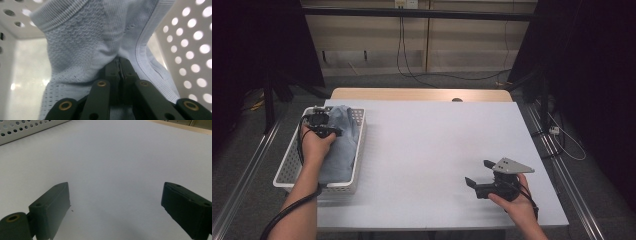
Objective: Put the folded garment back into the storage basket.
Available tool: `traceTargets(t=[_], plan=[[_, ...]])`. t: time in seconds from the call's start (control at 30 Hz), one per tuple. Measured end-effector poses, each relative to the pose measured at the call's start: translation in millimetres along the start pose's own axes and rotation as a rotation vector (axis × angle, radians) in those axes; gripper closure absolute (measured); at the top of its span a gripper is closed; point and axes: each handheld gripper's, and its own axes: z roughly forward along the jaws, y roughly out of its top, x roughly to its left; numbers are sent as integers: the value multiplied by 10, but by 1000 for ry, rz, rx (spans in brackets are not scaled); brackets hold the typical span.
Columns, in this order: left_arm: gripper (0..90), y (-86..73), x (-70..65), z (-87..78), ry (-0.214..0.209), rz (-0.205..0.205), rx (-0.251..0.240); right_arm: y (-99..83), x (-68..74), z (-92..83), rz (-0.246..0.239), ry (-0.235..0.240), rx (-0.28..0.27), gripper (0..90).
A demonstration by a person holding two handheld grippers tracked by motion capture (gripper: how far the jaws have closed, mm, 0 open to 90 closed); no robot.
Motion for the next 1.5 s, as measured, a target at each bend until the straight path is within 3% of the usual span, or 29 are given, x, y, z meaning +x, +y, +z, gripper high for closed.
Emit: traceTargets(t=[0.2, 0.47, 0.57, 0.7, 0.8, 1.1, 1.5], plan=[[870, 106, -54, -4, 12, 22, -42, -10, -19, 12, 2, 0, 6, 76], [869, 7, -121, 270, -1, 13, -6, -10, -19, 24, 4, 2, 8, 76], [868, -9, -118, 275, -4, 6, -7, -11, -16, 21, 4, 2, 8, 76], [798, 34, -113, 188, -28, 9, 5, -8, -14, 19, 2, 3, 6, 76], [714, 66, -92, 101, -30, -8, 8, -1, -10, 12, 3, 5, 3, 76], [530, 129, -50, -154, -33, -10, 2, -1, -6, 15, 2, 5, 2, 76], [425, 132, -152, -331, -100, 5, 14, 2, -24, -3, 9, -6, -3, 75]])
